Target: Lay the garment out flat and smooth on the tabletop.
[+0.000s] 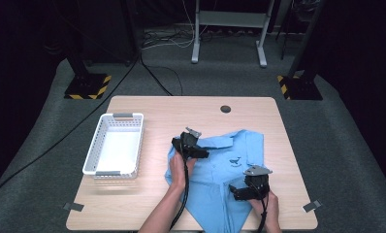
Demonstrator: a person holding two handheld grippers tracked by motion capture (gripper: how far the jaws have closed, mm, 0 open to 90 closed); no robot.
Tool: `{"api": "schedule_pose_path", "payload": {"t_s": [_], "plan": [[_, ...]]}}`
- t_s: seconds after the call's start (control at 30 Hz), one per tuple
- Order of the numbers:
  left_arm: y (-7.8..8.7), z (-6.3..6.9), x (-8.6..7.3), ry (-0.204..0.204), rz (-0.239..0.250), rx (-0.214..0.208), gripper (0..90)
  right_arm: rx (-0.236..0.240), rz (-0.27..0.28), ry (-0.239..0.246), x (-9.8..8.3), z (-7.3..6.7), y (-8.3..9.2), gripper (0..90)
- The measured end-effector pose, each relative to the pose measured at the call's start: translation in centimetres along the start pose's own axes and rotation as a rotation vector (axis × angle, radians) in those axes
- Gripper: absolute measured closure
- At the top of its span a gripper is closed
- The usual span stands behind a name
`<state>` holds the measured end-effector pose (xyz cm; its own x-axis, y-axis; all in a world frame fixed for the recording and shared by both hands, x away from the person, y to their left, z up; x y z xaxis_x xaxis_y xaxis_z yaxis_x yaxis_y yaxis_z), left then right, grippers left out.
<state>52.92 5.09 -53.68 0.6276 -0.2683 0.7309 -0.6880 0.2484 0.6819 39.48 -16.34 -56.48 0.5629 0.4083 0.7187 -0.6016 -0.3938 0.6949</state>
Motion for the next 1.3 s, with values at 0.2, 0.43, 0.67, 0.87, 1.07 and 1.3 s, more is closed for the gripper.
{"api": "schedule_pose_path", "payload": {"t_s": [0.2,0.43,0.67,0.87,1.07,1.3], "plan": [[-1.6,-1.9,1.7,0.095,-0.047,-0.025,4.9,0.000,0.000,0.000,0.0,0.0,0.0,0.0],[-2.2,-3.4,1.2,0.154,-0.097,-0.051,3.6,0.000,0.000,0.000,0.0,0.0,0.0,0.0],[0.8,-1.8,-0.2,0.055,-0.067,-0.084,3.1,0.001,0.000,0.000,0.0,0.0,0.0,0.0],[3.3,-0.5,-2.3,0.005,-0.080,-0.138,2.5,0.000,0.000,-0.002,0.0,0.0,0.0,0.0],[5.9,1.7,-6.0,-0.040,-0.054,-0.192,2.6,-0.002,-0.001,-0.001,0.0,0.0,0.0,0.0],[6.7,3.8,-9.1,-0.080,-0.058,-0.210,1.8,-0.005,0.000,-0.001,0.0,0.0,0.0,0.0]]}}
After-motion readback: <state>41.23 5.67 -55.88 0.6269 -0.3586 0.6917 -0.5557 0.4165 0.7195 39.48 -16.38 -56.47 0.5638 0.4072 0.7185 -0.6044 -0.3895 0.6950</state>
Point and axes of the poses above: each handheld gripper's, and its own axes: y roughly backward along the jaws, x roughly out of its top, z roughly to its right, the point moved 5 cm from there along -y, roughly forward along the jaws, and after that the axes turned 2 degrees about y, right-handed, at the moved point
